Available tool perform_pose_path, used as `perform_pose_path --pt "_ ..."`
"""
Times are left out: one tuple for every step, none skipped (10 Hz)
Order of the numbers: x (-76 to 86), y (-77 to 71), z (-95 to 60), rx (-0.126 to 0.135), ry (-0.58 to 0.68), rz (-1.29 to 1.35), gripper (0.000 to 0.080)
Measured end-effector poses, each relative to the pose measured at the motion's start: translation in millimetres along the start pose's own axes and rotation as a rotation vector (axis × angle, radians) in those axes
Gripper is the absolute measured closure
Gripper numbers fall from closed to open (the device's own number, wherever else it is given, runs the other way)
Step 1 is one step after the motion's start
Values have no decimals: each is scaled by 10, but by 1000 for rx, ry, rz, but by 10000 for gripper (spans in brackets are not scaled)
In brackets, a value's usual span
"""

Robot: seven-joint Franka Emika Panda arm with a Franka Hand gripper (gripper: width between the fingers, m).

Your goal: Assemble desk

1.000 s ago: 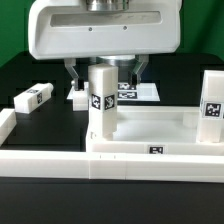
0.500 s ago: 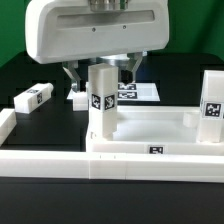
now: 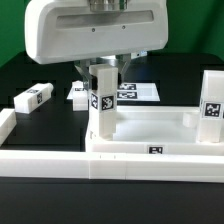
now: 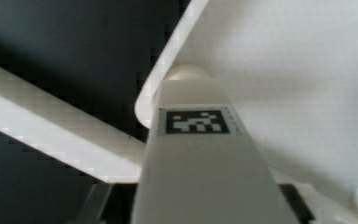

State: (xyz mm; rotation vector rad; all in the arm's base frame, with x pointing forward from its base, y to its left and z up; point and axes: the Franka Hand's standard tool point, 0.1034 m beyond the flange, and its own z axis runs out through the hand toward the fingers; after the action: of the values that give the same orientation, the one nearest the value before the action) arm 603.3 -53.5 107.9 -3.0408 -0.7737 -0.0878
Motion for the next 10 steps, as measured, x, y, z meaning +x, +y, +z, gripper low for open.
perform_pose_path --pt "0 0 0 0 0 1 511" --pt "2 -3 0 2 1 91 511" --pt "1 -1 0 2 1 151 511" --pt "-4 2 0 3 1 262 511" --pt "-9 7 0 4 1 357 511" --pt "-9 8 1 4 0 431 511" --pt "-11 10 7 3 0 495 511" --pt "-12 14 9 3 0 592 511" --pt "-17 20 11 7 2 686 511" --pt "-22 26 13 11 3 782 509"
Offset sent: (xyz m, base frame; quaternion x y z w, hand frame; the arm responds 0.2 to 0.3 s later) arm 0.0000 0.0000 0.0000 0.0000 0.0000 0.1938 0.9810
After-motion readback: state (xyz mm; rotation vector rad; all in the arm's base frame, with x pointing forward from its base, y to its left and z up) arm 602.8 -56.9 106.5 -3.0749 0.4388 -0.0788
